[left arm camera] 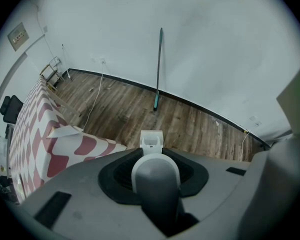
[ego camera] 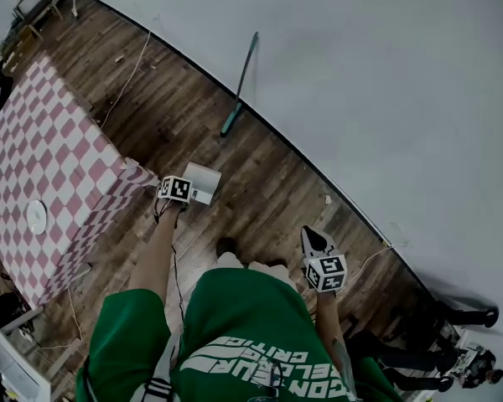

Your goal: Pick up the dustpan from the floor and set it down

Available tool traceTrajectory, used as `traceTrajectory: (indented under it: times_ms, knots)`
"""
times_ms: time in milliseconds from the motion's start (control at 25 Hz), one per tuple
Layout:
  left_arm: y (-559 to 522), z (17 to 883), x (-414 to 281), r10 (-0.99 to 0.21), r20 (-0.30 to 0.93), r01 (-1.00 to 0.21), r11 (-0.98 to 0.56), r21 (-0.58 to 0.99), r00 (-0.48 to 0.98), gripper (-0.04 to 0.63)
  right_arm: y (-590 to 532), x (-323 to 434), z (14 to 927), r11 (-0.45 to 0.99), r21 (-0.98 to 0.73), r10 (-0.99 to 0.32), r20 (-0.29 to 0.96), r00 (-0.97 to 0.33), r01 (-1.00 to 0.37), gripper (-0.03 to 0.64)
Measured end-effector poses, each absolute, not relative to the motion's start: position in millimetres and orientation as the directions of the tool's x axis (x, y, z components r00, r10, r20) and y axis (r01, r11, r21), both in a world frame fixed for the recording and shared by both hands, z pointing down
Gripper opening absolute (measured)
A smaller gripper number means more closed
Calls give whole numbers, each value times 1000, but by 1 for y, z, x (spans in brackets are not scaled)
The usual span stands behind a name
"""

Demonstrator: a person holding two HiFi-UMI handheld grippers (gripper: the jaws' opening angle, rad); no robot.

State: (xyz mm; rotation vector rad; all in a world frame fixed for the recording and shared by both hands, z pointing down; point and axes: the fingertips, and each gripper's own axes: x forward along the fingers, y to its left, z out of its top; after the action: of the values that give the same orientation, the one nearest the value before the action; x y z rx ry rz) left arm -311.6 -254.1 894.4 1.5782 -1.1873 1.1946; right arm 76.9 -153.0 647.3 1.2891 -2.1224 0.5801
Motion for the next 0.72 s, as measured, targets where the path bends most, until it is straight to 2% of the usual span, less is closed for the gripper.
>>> traceTrajectory:
  times_ms: [400, 720]
  knots:
    - [-270, 887, -313, -231, 966, -966, -251, 59, 119, 125, -159, 74, 637, 430, -49, -654, 672, -348, -902, 8]
    - [-276, 839, -315, -361, 920, -970, -230, 74, 155, 144, -183, 57, 632, 495, -73, -635, 649, -418, -866, 8]
